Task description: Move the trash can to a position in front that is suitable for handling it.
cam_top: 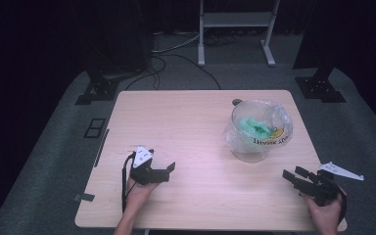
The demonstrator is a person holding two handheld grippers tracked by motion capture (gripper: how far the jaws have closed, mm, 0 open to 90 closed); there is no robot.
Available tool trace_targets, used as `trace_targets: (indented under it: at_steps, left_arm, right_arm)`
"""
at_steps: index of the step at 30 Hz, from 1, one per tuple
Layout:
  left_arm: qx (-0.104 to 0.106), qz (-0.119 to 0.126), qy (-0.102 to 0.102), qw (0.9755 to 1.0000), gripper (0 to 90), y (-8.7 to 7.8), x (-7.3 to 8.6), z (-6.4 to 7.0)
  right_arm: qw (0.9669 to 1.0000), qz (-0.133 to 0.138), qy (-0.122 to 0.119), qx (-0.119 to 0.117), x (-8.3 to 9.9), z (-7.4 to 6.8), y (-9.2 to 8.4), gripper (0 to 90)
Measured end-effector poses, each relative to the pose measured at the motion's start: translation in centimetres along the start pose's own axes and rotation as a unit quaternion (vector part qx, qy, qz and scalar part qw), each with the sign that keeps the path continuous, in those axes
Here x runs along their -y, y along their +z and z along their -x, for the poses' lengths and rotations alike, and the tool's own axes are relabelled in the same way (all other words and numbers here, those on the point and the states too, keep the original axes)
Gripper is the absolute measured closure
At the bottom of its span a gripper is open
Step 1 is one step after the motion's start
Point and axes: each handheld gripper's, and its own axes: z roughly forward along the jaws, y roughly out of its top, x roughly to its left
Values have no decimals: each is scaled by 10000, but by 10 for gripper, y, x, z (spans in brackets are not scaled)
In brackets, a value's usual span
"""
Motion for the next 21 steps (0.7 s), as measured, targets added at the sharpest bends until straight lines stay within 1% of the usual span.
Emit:
trace_targets:
  at_steps: [5,7,9,11,14,16,18,21]
  left_arm:
    - [13,-46,49,10000,10,1,0,2]
    - [-1,-54,72,10000,10,1,0,2]
    - [-4,-49,50,10000,10,1,0,2]
    - [-1,-53,41,10000,10,1,1,2]
    - [6,-55,44,10000,10,1,1,2]
    - [22,-45,32,10000,10,1,1,2]
    - [7,-58,83,9999,10,1,1,3]
    - [14,-64,67,10000,10,1,2,2]
  right_arm:
    - [9998,54,104,-129,-15,3,-2,320]
    - [9999,67,71,-141,-23,2,-2,319]
    - [9997,87,69,-199,-32,1,-1,316]
    - [9996,170,68,-218,-41,0,-2,316]
    - [9993,215,113,-285,-56,0,-2,314]
    - [9993,220,108,-266,-65,-1,-1,314]
    - [9992,226,147,-307,-74,0,0,314]
    - [9989,272,171,-330,-86,-2,1,314]
